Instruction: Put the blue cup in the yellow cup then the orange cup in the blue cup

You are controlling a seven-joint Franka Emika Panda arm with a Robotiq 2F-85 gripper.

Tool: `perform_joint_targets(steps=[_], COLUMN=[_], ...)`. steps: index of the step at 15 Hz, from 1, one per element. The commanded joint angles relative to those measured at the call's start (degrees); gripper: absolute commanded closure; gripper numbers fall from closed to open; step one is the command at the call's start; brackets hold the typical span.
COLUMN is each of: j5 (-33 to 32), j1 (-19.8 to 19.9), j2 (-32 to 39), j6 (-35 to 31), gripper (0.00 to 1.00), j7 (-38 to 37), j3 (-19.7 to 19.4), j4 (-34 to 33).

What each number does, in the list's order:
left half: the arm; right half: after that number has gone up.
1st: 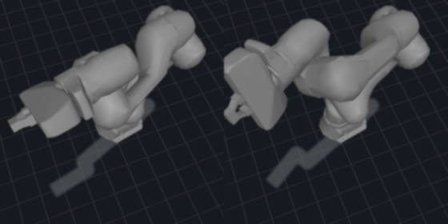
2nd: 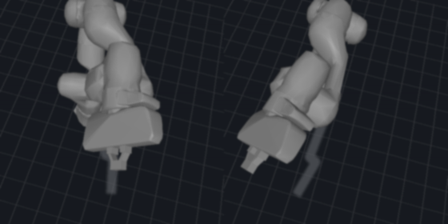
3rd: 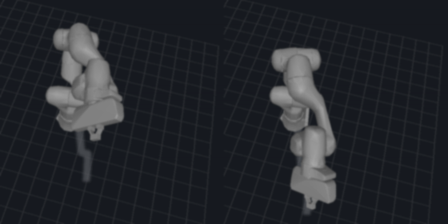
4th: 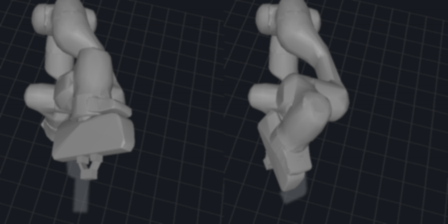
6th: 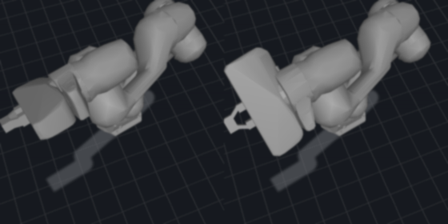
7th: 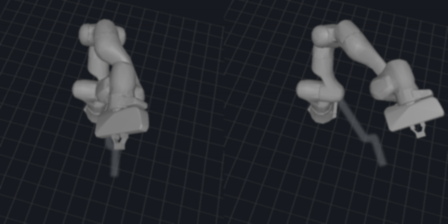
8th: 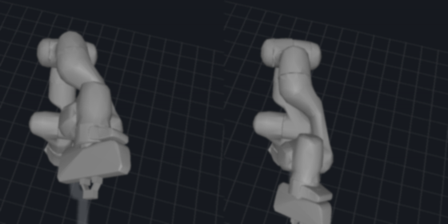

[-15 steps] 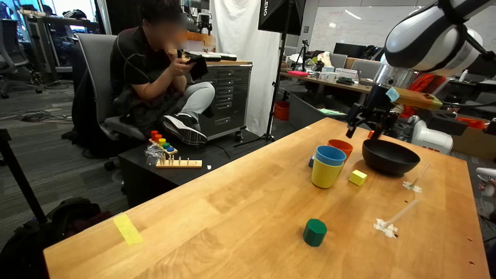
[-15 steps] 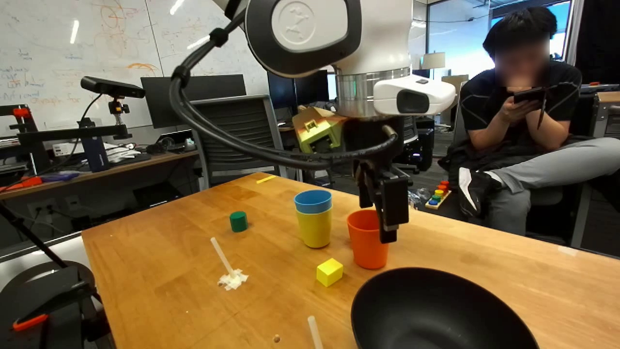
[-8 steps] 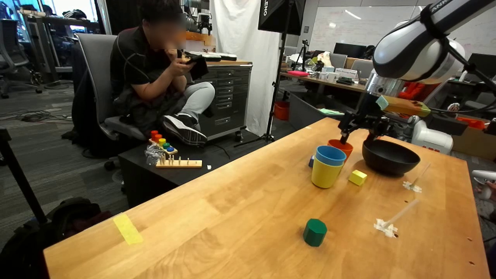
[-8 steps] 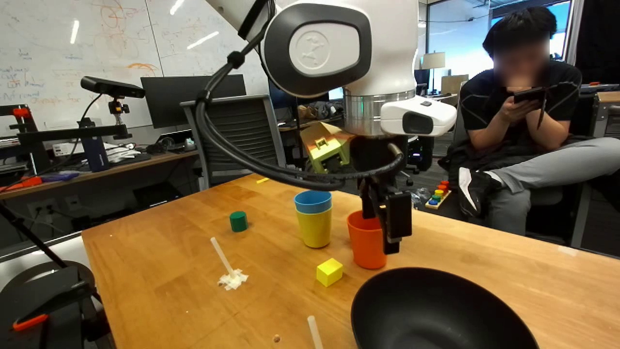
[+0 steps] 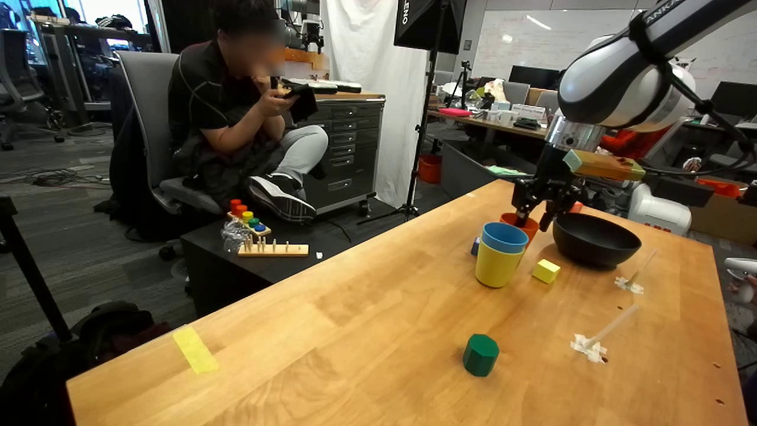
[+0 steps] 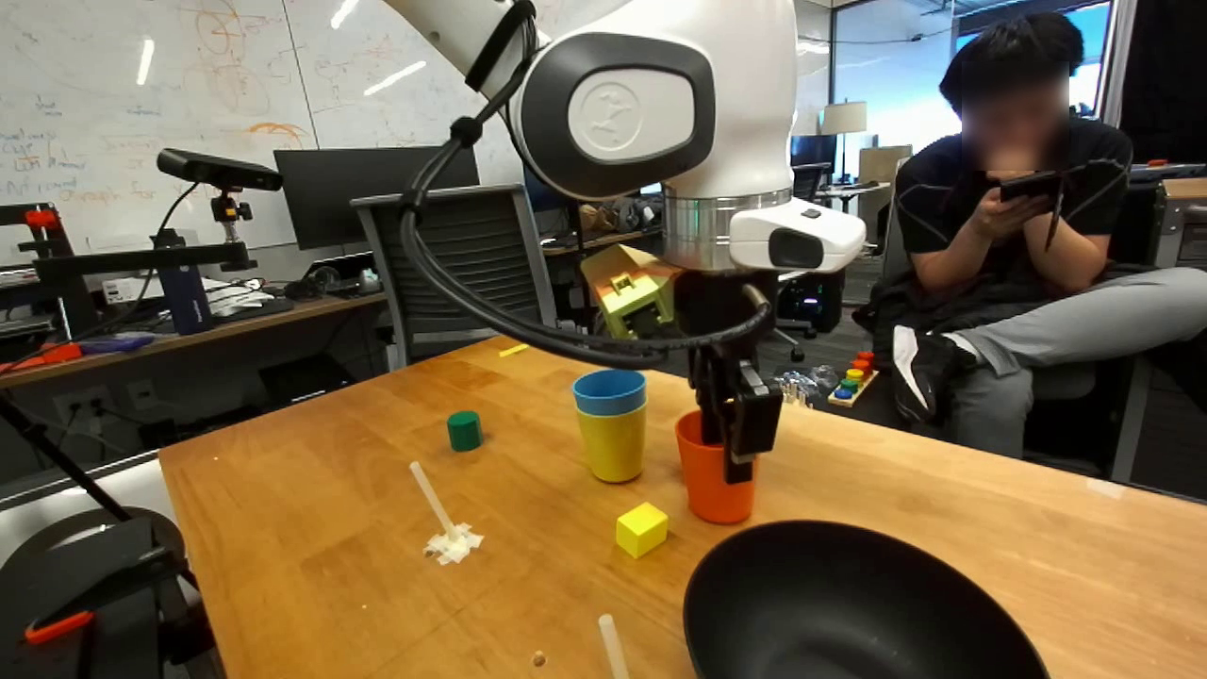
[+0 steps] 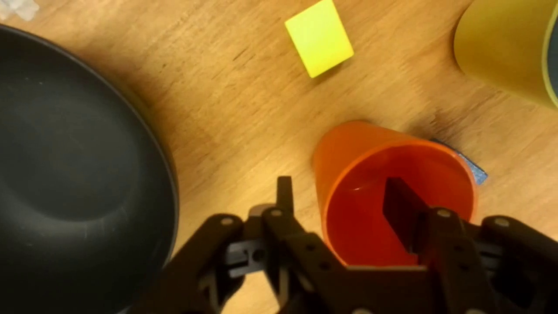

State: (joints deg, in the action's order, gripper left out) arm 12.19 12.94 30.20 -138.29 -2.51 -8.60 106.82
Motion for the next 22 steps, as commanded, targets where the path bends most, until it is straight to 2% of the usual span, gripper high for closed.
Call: perform_joint_targets(steps=[1, 4, 7, 9, 13, 22], j5=[-1.1, -1.2, -1.6, -1.6, -1.5, 1.5], j1=[-0.4, -0.6, -0.8, -0.6, -0.4, 0.9], j2=[0.0, 0.1, 0.0, -0.3, -2.5, -17.7], j6=[1.2, 1.3, 1.0, 1.1, 1.2, 4.3], gripper=[0.72, 0.94, 1.0, 0.95, 0.96, 0.97], j7=[-1.7, -1.9, -2.4, -2.4, -1.5, 4.3], j3=[0.1, 0.0, -0.2, -0.1, 0.0, 1.0], j4=[-1.2, -1.2, -0.9, -0.6, 1.0, 7.4])
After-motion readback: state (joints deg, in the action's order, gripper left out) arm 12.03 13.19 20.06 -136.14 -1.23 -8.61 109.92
